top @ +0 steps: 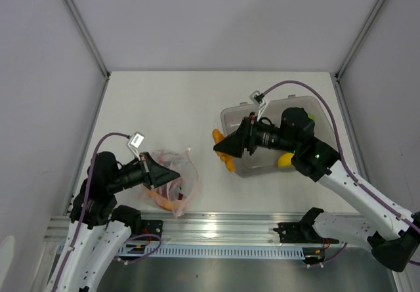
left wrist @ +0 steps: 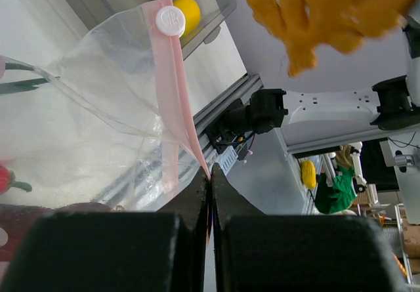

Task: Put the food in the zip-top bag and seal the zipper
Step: Place the fake fruit in the zipper food storage bag, then pick up the fake fruit from the bin.

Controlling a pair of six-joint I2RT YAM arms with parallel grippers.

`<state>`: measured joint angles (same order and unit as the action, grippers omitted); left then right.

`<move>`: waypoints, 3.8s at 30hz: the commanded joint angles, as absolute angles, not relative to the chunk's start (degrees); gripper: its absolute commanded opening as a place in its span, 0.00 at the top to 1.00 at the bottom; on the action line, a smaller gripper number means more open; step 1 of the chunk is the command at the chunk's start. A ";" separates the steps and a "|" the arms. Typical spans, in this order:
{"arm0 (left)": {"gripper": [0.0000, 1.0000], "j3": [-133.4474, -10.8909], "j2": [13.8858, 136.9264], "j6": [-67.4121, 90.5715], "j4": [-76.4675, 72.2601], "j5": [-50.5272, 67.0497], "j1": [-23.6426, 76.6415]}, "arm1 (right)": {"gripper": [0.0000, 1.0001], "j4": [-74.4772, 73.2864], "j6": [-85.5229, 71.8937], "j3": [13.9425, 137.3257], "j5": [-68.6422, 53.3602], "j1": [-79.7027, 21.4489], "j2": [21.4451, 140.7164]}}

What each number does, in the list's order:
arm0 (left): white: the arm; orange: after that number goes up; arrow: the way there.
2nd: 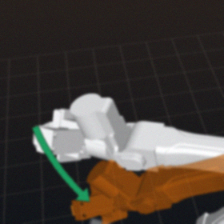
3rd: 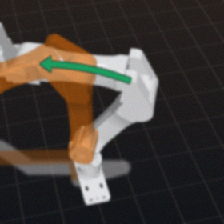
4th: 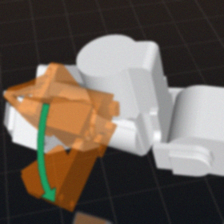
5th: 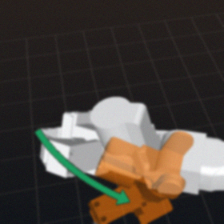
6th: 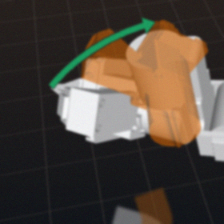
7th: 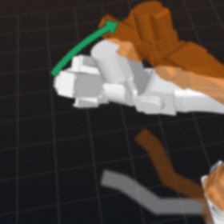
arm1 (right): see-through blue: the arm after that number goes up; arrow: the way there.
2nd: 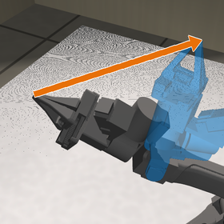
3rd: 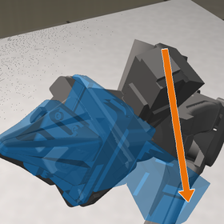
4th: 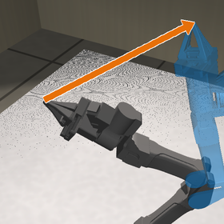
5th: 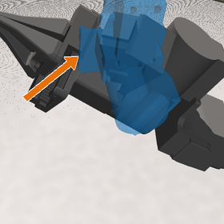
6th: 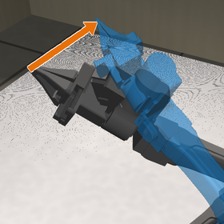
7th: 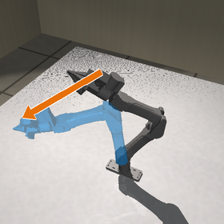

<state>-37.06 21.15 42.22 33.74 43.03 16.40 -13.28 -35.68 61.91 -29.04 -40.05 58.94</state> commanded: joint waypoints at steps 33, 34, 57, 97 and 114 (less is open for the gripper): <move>0.99 -37.88 16.26 66.27 13.45 49.57 16.70 | 0.99 39.55 -58.18 47.29 -11.26 -65.30 65.21; 0.99 -37.71 16.17 66.18 13.53 49.48 16.70 | 0.99 39.90 -59.05 46.94 -10.38 -65.30 65.13; 0.99 -39.03 18.11 69.08 9.58 48.52 16.70 | 0.21 22.33 -40.09 51.15 0.35 -73.83 63.73; 0.99 -41.75 19.77 53.00 23.91 43.33 16.70 | 0.03 -48.86 -37.09 67.59 23.05 -26.83 51.75; 0.99 -40.96 18.90 51.50 25.93 43.24 16.70 | 0.01 -52.64 -40.08 71.62 13.89 -4.83 72.84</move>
